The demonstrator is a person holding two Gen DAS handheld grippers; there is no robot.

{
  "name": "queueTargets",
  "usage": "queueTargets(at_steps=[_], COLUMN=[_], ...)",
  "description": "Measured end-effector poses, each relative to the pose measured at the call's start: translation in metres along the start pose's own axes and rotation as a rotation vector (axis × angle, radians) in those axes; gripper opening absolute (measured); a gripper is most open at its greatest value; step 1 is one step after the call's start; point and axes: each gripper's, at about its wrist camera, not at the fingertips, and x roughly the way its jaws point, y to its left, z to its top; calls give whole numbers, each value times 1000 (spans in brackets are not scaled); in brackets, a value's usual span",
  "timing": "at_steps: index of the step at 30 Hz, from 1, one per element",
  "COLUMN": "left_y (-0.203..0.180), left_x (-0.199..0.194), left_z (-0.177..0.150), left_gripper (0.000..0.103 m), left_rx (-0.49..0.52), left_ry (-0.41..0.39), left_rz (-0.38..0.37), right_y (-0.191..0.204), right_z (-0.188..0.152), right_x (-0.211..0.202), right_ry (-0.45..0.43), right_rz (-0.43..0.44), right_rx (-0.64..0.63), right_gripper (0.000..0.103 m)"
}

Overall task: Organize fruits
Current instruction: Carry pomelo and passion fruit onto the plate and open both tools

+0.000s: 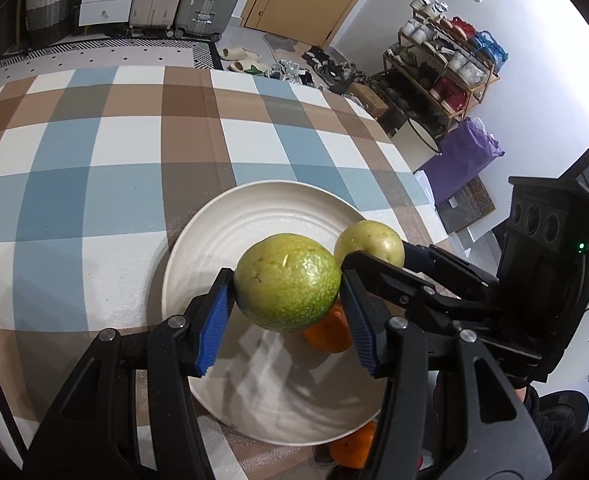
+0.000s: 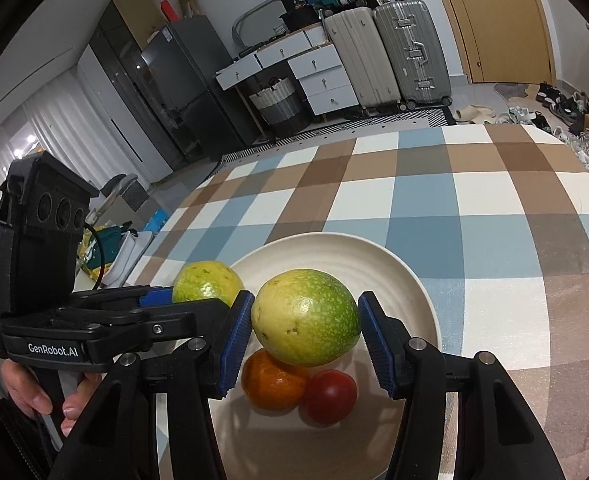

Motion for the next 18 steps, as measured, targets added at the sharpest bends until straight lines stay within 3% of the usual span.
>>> queueTargets(at_steps=[4,8,18], left_y=[-2,-4,-5], left_x=[1,-3,-39], left_z=[1,4,-9], left_gripper=[54,54,54], left_rx=[1,9,-12], left_ry=[-18,-27,-65], left_rz=[-2,1,19], right_y=[1,2,8], right_z=[0,2,2], right_x=[-2,-13,-51], right_ry=[-16,-54,-123], right_rz=[-5,-17,-23], right_rx=[-12,-24,-3], right_gripper=[56,69,70])
